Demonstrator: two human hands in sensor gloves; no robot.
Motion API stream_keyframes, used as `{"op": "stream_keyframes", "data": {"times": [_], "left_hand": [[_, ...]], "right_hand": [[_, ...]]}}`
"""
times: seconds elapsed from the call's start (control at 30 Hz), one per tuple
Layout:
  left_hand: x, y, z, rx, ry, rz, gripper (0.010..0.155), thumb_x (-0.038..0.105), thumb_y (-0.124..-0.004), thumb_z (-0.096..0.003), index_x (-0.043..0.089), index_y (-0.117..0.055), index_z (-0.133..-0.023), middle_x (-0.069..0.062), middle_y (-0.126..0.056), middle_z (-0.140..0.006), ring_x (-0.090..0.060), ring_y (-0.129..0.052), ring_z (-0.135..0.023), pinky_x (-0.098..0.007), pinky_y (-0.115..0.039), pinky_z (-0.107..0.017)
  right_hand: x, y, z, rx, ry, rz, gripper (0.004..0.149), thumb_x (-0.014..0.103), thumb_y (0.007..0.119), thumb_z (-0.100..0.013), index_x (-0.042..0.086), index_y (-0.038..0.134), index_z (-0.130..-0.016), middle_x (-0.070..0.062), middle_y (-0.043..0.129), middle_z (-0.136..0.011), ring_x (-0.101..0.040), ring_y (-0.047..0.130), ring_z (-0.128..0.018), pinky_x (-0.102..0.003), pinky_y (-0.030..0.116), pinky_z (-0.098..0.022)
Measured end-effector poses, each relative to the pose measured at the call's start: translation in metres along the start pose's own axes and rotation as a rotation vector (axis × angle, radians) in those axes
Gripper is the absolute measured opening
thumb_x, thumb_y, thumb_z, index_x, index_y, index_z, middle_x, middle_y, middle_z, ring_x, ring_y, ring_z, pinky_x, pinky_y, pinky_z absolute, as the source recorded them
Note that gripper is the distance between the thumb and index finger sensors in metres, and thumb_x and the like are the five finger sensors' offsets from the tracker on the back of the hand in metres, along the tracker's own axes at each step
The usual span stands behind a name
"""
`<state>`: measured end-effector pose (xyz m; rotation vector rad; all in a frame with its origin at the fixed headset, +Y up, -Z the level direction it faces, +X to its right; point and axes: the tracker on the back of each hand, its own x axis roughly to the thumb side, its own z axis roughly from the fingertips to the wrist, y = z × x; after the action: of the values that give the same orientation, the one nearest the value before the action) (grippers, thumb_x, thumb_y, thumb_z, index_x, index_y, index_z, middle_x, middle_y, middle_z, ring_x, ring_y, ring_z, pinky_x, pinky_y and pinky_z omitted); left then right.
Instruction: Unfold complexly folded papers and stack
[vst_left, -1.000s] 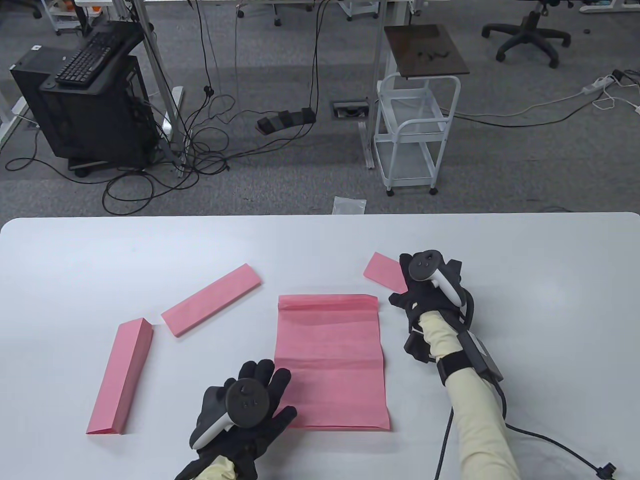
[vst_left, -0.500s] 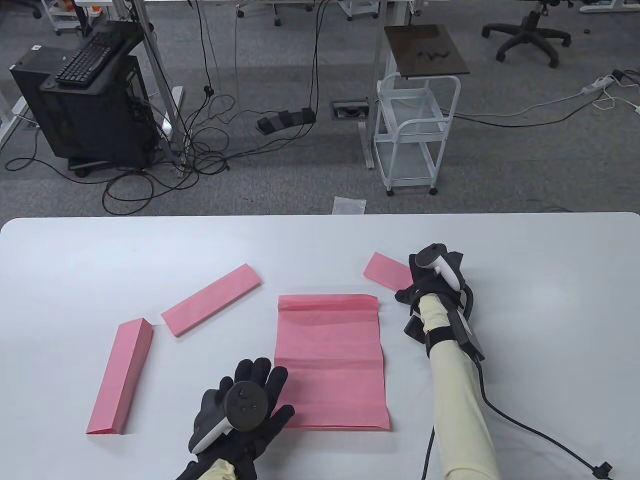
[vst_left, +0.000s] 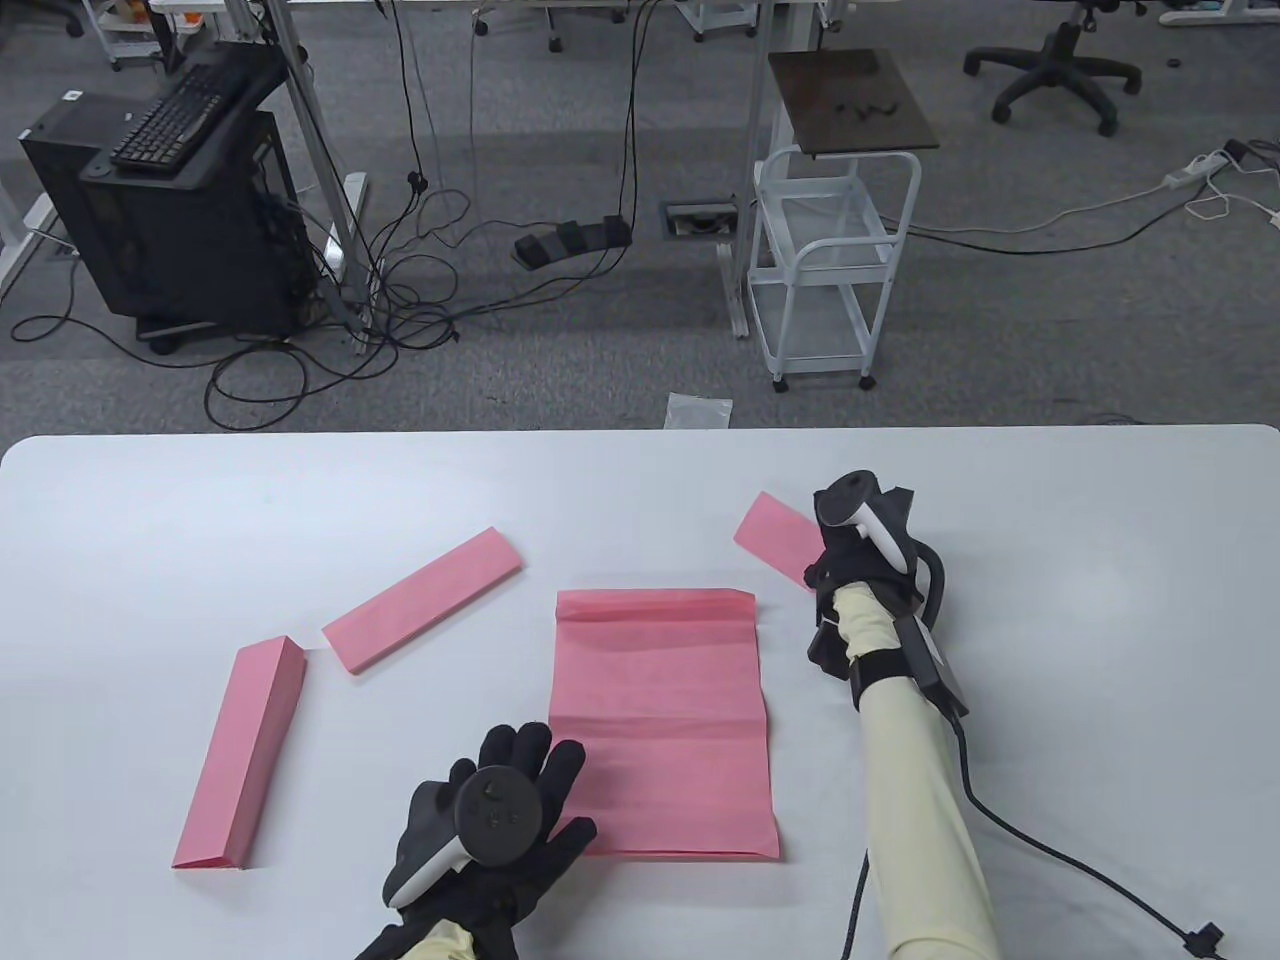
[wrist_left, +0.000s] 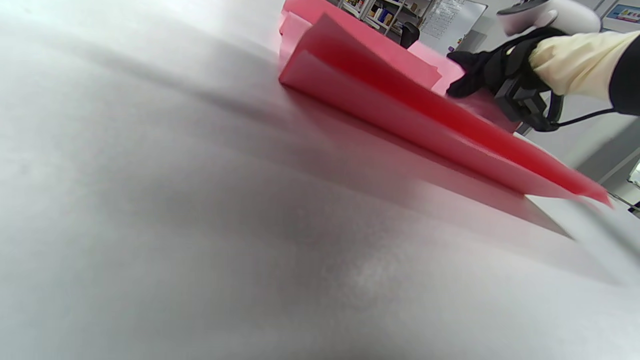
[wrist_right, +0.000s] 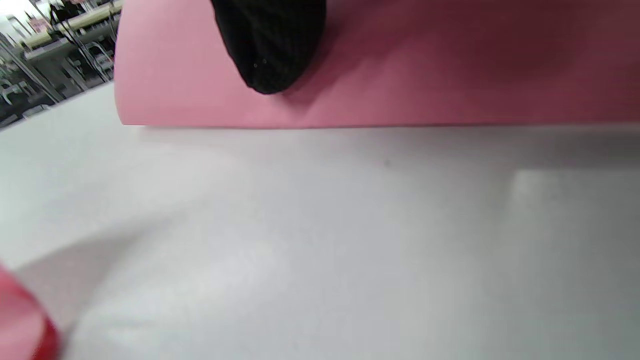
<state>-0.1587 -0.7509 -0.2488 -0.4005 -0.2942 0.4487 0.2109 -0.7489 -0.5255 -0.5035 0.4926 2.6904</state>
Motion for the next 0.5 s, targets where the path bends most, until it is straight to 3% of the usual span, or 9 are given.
{"op": "stream_keyframes", "data": {"times": [0.13,0.27,0.37,0.43,0.5], "left_hand": [[0.001,-0.003,-0.001,-0.020,-0.015,0.000,0.070,0.054,-0.052,-0.0572,0.034,-0.012,-0.110,0.005,0.011,-0.113,-0.029,0.017,-0.102,-0.058,0.007,-0.066],[0.001,-0.002,-0.001,-0.026,-0.037,0.025,0.070,0.054,-0.052,-0.0573,0.034,-0.012,-0.111,0.004,0.011,-0.113,-0.029,0.017,-0.102,-0.058,0.008,-0.066],[0.001,0.005,-0.004,-0.023,-0.058,0.040,0.070,0.054,-0.052,-0.0573,0.034,-0.013,-0.111,0.005,0.011,-0.113,-0.029,0.017,-0.102,-0.058,0.008,-0.066],[0.002,0.015,-0.009,-0.007,-0.069,0.024,0.069,0.055,-0.052,-0.0574,0.034,-0.013,-0.111,0.004,0.011,-0.113,-0.029,0.018,-0.102,-0.058,0.008,-0.066],[0.003,0.025,-0.016,0.011,-0.081,0.011,0.069,0.055,-0.052,-0.0575,0.034,-0.013,-0.112,0.003,0.010,-0.114,-0.030,0.018,-0.101,-0.059,0.008,-0.066]], "right_hand": [[-0.002,-0.023,0.021,-0.077,-0.098,-0.055,0.067,0.027,0.078,-0.046,0.039,0.045,-0.103,-0.001,0.072,-0.070,-0.030,0.064,-0.075,-0.057,0.023,-0.078],[0.000,-0.046,0.056,-0.181,-0.311,-0.176,0.038,0.025,0.075,-0.048,0.029,0.075,-0.086,-0.004,0.074,-0.076,-0.032,0.064,-0.080,-0.059,0.018,-0.077],[0.004,-0.055,0.081,-0.072,-0.456,-0.207,0.035,0.022,0.075,-0.048,0.028,0.078,-0.082,-0.004,0.070,-0.089,-0.032,0.055,-0.093,-0.062,0.010,-0.074],[0.008,-0.058,0.103,-0.002,-0.555,-0.233,0.034,0.021,0.074,-0.048,0.028,0.078,-0.081,-0.004,0.053,-0.108,-0.032,0.036,-0.105,-0.061,0.005,-0.073],[0.011,-0.055,0.118,0.080,-0.624,-0.266,0.033,0.018,0.071,-0.050,0.030,0.080,-0.080,0.000,0.036,-0.116,-0.029,0.022,-0.108,-0.059,0.002,-0.072]]}}
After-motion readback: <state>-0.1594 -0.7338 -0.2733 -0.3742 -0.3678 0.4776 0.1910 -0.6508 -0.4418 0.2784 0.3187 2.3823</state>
